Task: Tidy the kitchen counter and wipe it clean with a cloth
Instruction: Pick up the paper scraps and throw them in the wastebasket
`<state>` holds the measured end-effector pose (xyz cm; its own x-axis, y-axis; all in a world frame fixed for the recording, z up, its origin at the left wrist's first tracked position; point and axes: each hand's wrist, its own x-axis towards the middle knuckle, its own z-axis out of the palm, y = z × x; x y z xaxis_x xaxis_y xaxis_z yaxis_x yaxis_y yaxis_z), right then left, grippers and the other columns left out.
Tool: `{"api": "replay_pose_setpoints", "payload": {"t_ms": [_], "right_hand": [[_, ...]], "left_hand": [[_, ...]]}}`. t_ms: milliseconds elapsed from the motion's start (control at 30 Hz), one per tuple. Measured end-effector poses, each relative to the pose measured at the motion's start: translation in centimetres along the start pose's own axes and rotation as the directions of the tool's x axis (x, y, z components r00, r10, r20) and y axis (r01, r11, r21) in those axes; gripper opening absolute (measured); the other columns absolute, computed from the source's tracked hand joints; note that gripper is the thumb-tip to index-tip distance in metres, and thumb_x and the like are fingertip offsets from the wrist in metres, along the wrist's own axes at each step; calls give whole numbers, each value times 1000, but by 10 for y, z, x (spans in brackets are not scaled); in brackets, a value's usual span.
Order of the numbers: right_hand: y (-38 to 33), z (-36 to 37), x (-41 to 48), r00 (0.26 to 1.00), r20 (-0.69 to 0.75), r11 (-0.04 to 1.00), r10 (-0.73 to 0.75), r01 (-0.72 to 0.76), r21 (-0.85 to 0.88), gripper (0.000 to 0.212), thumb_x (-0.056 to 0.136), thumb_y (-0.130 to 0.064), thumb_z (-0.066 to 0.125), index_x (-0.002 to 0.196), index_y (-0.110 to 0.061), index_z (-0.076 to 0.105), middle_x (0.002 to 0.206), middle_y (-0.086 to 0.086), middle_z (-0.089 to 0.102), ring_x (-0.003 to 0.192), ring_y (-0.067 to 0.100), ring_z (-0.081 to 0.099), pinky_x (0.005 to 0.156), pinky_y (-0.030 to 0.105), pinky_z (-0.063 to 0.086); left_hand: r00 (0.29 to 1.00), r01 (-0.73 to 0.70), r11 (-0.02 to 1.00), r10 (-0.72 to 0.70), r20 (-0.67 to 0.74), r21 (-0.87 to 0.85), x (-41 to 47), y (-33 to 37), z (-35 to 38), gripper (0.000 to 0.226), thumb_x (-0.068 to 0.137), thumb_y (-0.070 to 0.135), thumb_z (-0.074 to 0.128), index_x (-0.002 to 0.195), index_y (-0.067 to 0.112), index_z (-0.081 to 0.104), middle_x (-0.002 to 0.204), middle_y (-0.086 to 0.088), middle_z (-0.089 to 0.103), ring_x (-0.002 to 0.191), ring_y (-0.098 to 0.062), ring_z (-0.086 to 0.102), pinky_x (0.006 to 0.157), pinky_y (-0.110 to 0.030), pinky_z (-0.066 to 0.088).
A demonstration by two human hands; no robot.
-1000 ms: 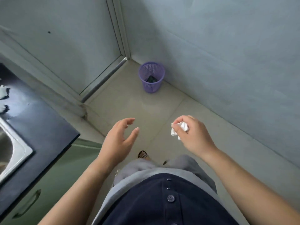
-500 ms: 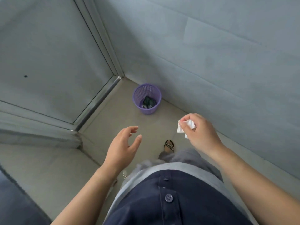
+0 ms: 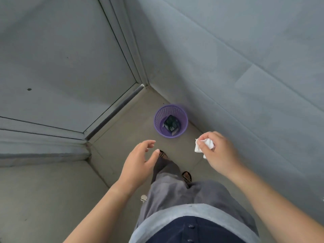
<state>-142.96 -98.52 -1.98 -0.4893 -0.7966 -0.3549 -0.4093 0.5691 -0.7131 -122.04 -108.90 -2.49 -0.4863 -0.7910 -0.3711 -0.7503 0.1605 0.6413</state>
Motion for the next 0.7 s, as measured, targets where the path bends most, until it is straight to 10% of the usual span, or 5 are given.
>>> {"api": "replay_pose_setpoints", "payload": {"t_ms": [200,467,700], "right_hand": [[-17,24,103,998,60,1000,8,-8,3,4,89,-25,56,86,-25,59,94,-5,56,74,12,57,61,14,42],[29,90,233,963,260,986,-64,101,-132,10,92,-27,52,95,-20,58,98,-4,51,83,15,52,56,15,33],[120,193,348,925,365,956,-106,195,-219,21,95,-23,46,111,-13,55,114,3,53,96,17,52,73,22,33]], "left_hand": [[995,11,999,-14,98,30,112,-16,4,34,90,36,51,120,20,54,113,7,59,105,-10,55,87,-25,42],[903,393,914,-404,147,102,243,-124,76,35,91,31,48,120,12,54,117,-7,62,108,-25,56,88,-30,41],[920,286,931,-333,205,229,330,-225,183,48,93,32,43,138,17,36,132,-17,45,113,-33,51,92,-36,42]]}}
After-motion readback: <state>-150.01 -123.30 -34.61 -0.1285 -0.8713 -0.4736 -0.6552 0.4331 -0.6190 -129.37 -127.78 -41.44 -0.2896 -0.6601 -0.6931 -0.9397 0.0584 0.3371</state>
